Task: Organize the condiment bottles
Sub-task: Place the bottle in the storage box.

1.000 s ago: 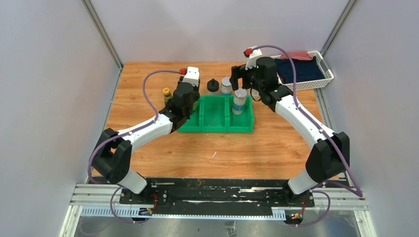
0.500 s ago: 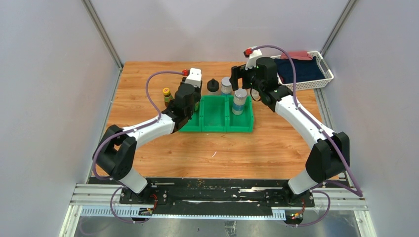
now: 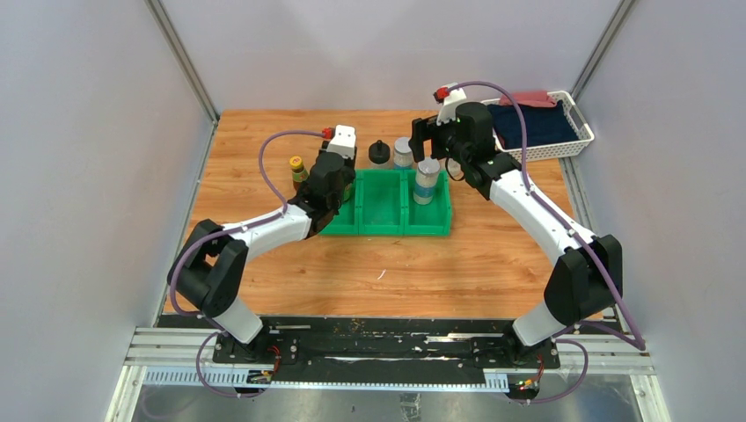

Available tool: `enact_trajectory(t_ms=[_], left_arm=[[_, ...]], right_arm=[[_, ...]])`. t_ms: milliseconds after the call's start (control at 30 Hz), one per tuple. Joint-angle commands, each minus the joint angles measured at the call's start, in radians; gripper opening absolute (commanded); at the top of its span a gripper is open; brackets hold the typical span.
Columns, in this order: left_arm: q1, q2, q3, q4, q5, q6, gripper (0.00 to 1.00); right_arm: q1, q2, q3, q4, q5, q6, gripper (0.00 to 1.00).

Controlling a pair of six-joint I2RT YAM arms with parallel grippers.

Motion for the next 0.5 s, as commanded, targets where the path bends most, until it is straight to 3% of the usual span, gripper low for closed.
enact_trajectory(t_ms=[0, 467], left_arm=[[0.007, -0.003, 0.002, 0.159, -0.009, 0.003, 0.00], [0.015, 0.003, -0.020, 0.202, -0.007, -0.004, 0.00]], right_arm=[[-0.001, 0.002, -0.010, 0.020, 0.009, -0.006, 0.94], [-0.001, 0.009, -0.003, 0.011, 0.010, -0.011, 0.94]])
